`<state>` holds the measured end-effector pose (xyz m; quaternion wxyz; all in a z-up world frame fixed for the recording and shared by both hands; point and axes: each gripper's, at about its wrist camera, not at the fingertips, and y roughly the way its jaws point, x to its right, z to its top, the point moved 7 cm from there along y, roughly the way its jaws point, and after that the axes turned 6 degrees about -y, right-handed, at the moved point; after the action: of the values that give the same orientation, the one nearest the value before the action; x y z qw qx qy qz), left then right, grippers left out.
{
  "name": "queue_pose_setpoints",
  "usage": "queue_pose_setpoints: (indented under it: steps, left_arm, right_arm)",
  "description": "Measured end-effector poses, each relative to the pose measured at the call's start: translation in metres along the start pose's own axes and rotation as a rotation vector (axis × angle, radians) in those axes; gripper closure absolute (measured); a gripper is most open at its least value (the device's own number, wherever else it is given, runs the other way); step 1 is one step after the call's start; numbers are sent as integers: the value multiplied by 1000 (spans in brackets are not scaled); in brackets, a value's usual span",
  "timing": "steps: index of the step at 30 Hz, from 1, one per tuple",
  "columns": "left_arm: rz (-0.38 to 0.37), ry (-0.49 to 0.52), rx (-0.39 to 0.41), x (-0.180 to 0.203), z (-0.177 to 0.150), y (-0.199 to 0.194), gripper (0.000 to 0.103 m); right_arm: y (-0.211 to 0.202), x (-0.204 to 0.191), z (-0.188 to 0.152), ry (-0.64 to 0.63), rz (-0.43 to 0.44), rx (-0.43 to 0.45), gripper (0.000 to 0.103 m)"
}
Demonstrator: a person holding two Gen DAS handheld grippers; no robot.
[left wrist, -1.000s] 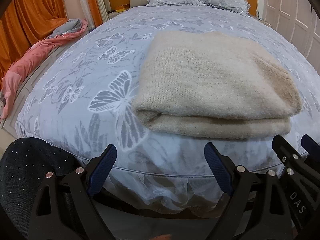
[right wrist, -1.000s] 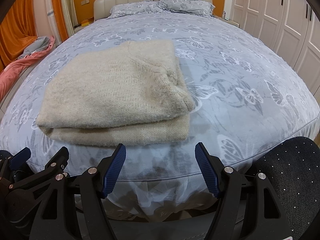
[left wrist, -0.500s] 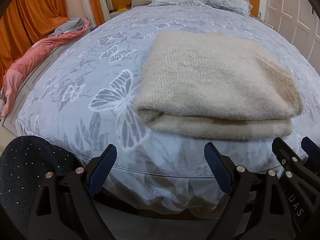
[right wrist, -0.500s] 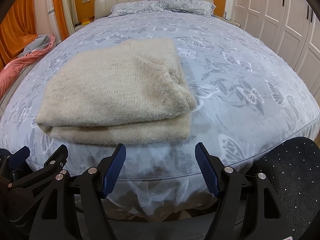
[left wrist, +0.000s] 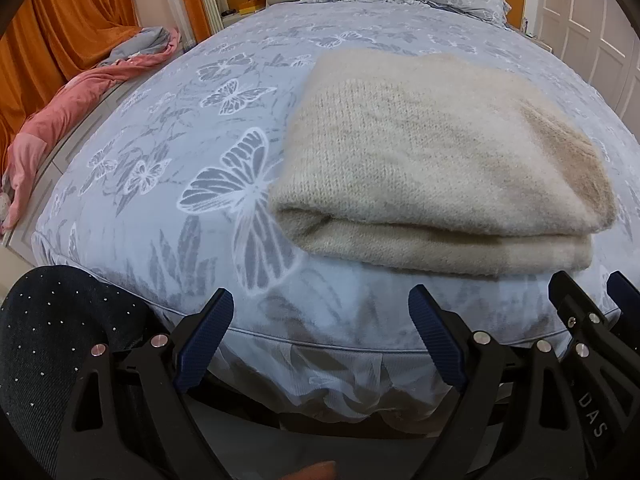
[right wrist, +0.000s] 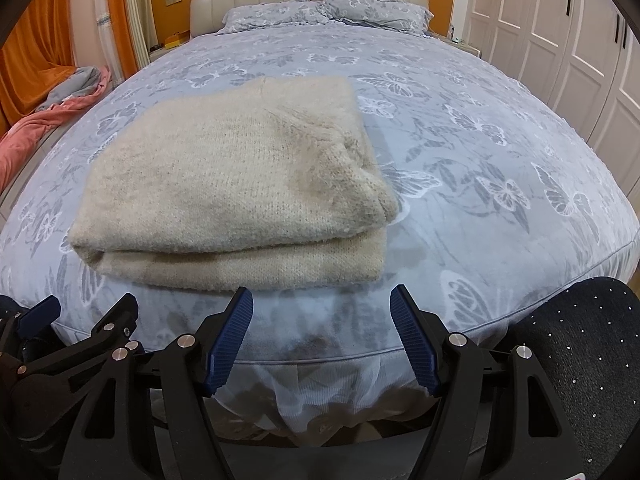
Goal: Fold small clothes
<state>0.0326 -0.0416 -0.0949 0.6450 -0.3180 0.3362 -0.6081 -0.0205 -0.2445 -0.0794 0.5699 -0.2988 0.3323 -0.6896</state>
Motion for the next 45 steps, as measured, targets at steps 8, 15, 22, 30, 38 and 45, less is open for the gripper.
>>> queue_pose_setpoints:
  steps: [8, 15, 22, 30, 38, 45]
  left_arm:
    - [0, 0, 0, 0, -1, 0, 17]
    - [1, 0, 1, 0, -1, 0, 17]
    - [2, 0, 1, 0, -1, 0, 17]
    - [2, 0, 1, 0, -1, 0, 17]
    - [4, -1, 6, 0, 0, -1, 17]
    - [-4, -14, 25, -2, 5, -5, 17]
  right_arm:
    - [-1, -2, 0, -1, 0, 1, 33]
    - [-1, -2, 0, -1, 0, 1, 33]
    - [0, -1, 0, -2, 0, 1, 33]
    - [0, -1, 0, -2, -1, 2, 33]
    - [0, 0, 0, -2, -1, 3, 33]
    - [-3, 0, 4, -4, 3, 28, 33]
